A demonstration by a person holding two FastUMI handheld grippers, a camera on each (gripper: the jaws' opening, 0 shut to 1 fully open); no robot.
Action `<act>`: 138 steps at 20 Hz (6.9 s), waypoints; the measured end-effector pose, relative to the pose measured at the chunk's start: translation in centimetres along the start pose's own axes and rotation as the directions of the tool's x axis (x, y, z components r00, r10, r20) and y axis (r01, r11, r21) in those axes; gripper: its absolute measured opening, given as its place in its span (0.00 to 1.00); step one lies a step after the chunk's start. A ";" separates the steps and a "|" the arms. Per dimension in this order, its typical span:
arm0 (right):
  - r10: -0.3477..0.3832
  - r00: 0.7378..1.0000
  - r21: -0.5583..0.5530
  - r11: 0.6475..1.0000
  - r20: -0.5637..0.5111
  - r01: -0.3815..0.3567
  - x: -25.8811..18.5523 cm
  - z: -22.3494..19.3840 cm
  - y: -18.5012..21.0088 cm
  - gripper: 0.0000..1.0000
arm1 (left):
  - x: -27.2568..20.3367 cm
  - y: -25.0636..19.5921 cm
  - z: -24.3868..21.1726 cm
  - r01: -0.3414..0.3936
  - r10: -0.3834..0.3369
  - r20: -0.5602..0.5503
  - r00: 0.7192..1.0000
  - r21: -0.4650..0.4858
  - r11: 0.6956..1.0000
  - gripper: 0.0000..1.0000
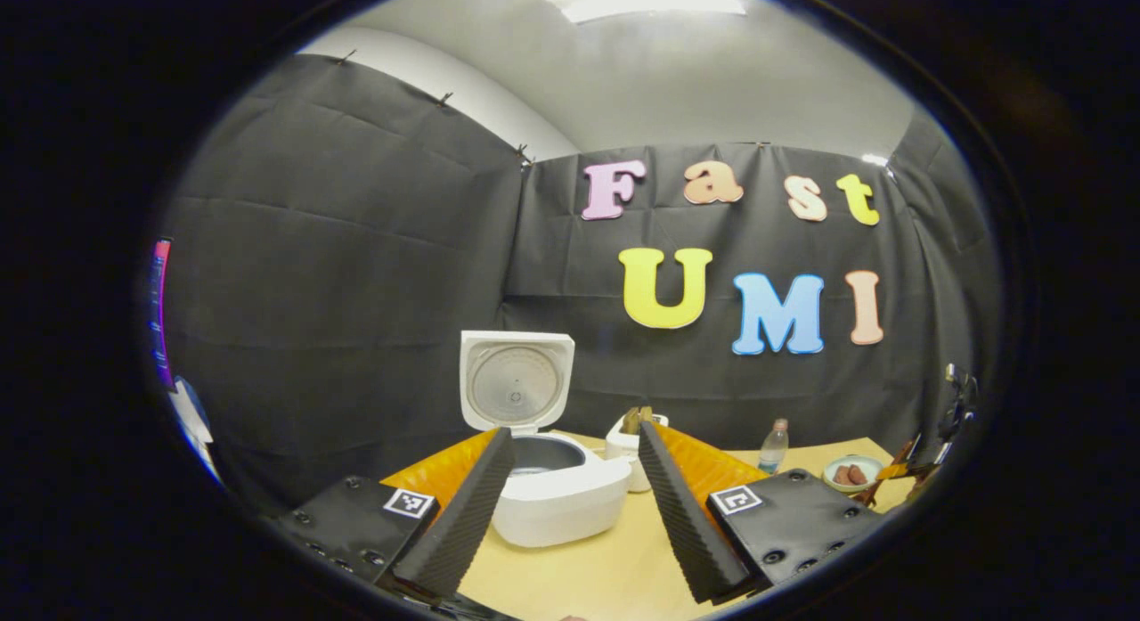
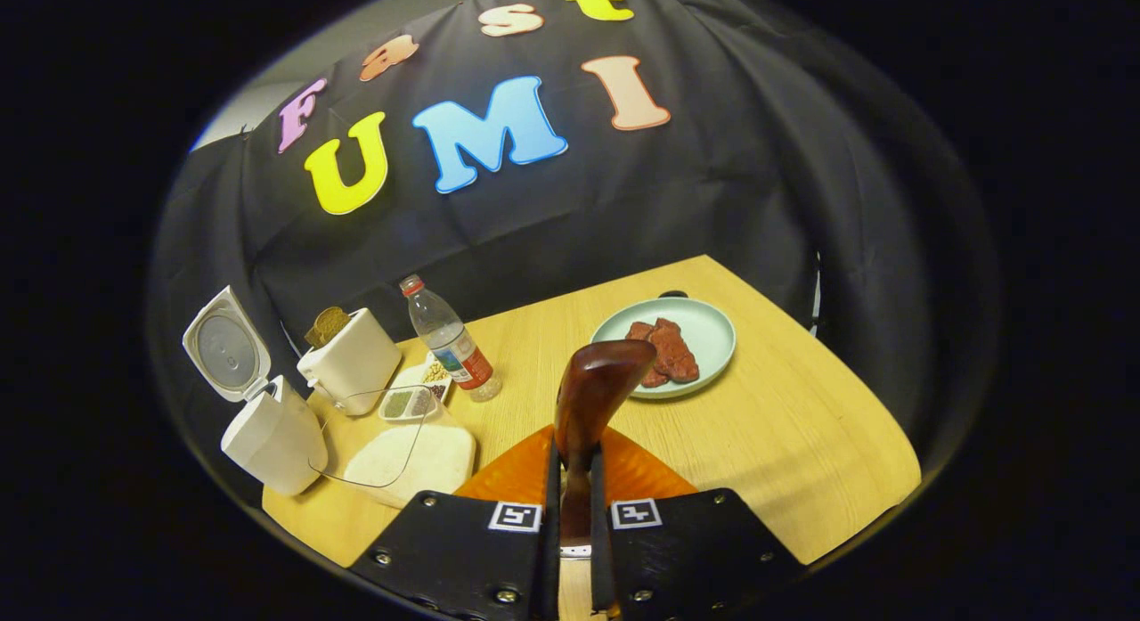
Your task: Close the left gripper, press the button to open the rice cooker; take a wooden spoon from the chopstick holder with the right hand, scoop a spoonful of rice and pour it into the rice cooker, then put the wooden spoon back into the chopstick holder.
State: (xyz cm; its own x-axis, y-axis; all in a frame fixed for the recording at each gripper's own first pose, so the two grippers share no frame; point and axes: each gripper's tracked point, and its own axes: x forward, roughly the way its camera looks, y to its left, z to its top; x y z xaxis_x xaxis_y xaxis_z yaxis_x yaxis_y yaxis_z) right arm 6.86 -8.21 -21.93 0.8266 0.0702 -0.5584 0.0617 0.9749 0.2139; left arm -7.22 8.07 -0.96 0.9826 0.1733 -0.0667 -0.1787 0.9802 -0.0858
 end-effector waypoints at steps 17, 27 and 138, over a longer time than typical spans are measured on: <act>0.070 0.985 -0.013 0.998 0.158 -0.068 1.6 4.8 18.1 0.14 | 6.8 13.5 -0.1 0.001 -0.001 0.006 1.000 0.025 1.000 0.97; -0.031 0.995 -0.039 0.999 0.095 0.035 10.3 -0.9 21.6 0.14 | 7.4 19.8 -1.4 -0.054 0.055 -0.033 0.998 0.051 0.997 0.96; 0.570 0.815 0.311 0.759 0.109 -0.572 -0.6 9.1 38.8 0.14 | 5.9 17.3 1.2 -0.070 0.069 -0.009 0.998 -0.086 0.994 0.95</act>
State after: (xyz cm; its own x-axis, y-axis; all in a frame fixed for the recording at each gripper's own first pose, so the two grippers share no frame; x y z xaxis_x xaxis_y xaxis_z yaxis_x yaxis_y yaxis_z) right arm 13.84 27.67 -6.04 0.7696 0.5895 -0.2455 -0.2522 0.6338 0.7313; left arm -4.40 26.13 -1.68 0.9674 0.2398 -0.0815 -0.2504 0.9539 -0.1657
